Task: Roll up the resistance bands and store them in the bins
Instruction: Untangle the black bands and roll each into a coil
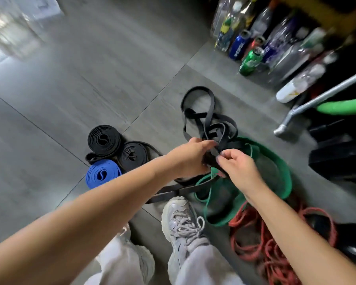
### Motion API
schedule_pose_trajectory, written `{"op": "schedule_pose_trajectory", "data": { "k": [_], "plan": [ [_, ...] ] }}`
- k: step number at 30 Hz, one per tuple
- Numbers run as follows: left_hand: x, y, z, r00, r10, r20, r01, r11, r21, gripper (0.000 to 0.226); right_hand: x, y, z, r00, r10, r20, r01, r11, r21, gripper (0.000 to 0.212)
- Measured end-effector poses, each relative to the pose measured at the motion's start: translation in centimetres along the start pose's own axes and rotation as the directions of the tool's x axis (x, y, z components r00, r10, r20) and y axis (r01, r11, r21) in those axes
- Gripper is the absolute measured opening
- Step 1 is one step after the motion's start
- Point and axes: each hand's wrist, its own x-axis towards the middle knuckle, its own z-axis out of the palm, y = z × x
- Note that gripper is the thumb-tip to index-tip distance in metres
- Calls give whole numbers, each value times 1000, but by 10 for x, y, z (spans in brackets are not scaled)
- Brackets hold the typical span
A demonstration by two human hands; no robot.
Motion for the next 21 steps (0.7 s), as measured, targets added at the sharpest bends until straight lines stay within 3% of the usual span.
{"op": "schedule_pose_trajectory", "data": {
  "k": [3,6,11,14,17,21],
  "plan": [
    [-20,51,-29,987,154,-52,-141,970,199,27,-37,-34,-36,991,-135,8,135,991,17,23],
    [-46,100,-53,963,204,-174,-158,957,245,21,-74,-68,-70,977,-214,14,214,977,13,32],
    [-97,167,-72,935,192,-300,-236,965,-118,18,-133,-101,-125,929,-358,-91,360,933,6,30],
    [-128,201,-63,921,205,-332,-317,889,-330,15,-169,-109,-147,901,-418,-120,431,894,120,49],
    [-154,232,-55,890,253,-380,-432,733,-525,17,-195,-112,-159,859,-498,-121,512,842,169,32],
    [-184,270,-64,830,292,-474,-555,507,-659,22,-223,-128,-167,816,-561,-138,577,802,154,27]
  ]
}}
